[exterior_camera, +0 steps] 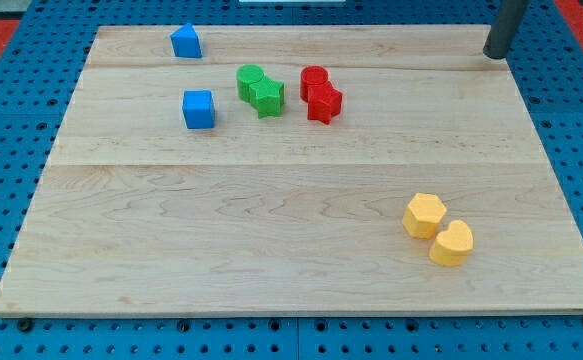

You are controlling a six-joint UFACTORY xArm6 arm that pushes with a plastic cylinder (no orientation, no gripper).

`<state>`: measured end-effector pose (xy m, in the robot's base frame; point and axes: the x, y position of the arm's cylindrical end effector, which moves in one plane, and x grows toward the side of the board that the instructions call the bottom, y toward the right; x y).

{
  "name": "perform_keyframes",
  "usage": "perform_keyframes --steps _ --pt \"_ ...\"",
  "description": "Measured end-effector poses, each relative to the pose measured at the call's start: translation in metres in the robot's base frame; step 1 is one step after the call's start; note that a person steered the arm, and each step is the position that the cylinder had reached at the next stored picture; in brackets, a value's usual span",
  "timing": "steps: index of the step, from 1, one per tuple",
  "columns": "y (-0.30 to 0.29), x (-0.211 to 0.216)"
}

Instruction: Separate the red blocks on the board

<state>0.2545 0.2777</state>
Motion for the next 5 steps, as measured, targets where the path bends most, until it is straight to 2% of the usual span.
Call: perform_keyframes --steps 1,2,3,4,5 --pt "0.003 -0.001" --pt "-0.017 -0.043" --pt "-0.044 -0.051" --pt "-0.114 -0.057" --pt "-0.176 -0.009"
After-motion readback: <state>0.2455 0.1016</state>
